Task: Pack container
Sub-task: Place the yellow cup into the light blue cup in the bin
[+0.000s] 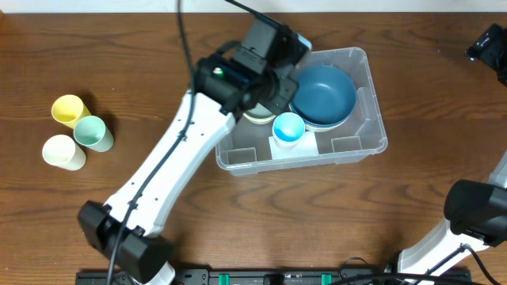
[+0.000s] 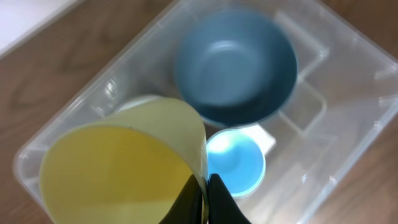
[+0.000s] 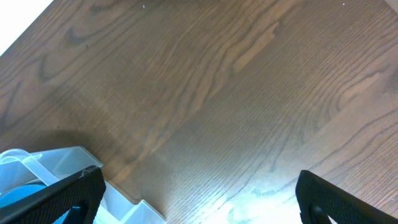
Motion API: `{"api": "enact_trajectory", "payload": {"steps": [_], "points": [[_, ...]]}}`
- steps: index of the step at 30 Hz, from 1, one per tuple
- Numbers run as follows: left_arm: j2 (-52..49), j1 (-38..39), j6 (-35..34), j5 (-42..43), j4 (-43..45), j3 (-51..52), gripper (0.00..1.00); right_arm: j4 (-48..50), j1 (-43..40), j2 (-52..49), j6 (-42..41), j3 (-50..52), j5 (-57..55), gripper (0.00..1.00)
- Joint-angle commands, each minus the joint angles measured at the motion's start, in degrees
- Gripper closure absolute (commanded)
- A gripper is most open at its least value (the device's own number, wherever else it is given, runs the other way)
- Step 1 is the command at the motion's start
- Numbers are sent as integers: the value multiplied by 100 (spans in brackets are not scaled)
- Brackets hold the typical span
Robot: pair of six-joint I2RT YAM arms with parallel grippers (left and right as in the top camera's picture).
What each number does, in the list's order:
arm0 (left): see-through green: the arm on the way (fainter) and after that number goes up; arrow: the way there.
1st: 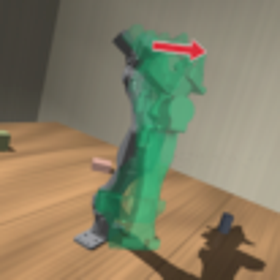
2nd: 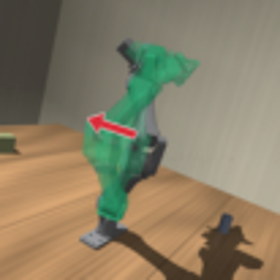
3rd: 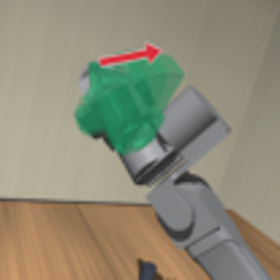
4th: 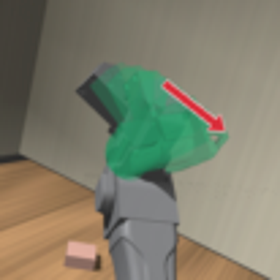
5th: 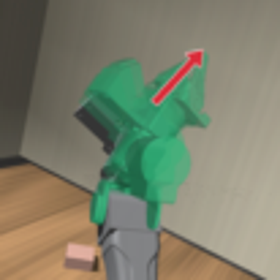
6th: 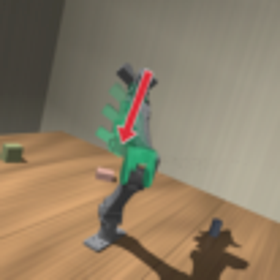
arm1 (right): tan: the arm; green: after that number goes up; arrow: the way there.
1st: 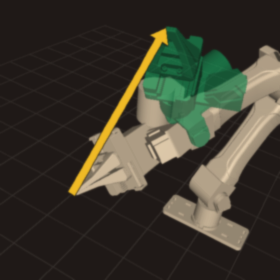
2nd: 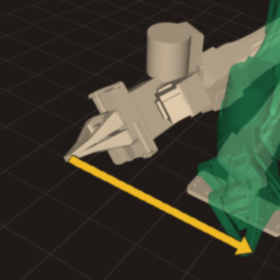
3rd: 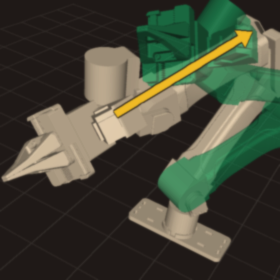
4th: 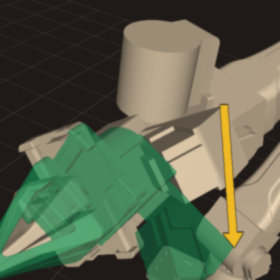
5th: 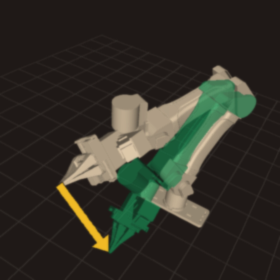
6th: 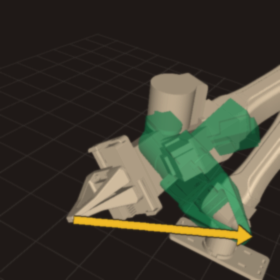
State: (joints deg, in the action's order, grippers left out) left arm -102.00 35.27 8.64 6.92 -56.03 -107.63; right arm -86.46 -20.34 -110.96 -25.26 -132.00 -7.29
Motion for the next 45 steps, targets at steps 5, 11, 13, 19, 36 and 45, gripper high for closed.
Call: {"api": "enact_trajectory", "payload": {"steps": [5, 11, 13, 19, 36, 45], "points": [[-98, 560, 450, -57, -529, -129, 94, -13, -22, -46, -85, 11, -20, 1], [-101, 807, 610, -59, -881, -15, 94, -13, -22, -46, -85, 11, -17, 1], [-101, 804, 710, -61, -925, 83, 94, -13, -22, -46, -85, 11, -20, 1], [-260, 804, 789, -232, -925, 146, 94, -13, -22, -46, -85, 11, -20, 1], [-968, 804, 828, -361, -645, 146, 94, -13, -22, -46, -85, 11, -20, 1], [-966, 804, 826, -446, -741, 144, 27, -13, -22, -46, -85, 11, -20, 1]]}}
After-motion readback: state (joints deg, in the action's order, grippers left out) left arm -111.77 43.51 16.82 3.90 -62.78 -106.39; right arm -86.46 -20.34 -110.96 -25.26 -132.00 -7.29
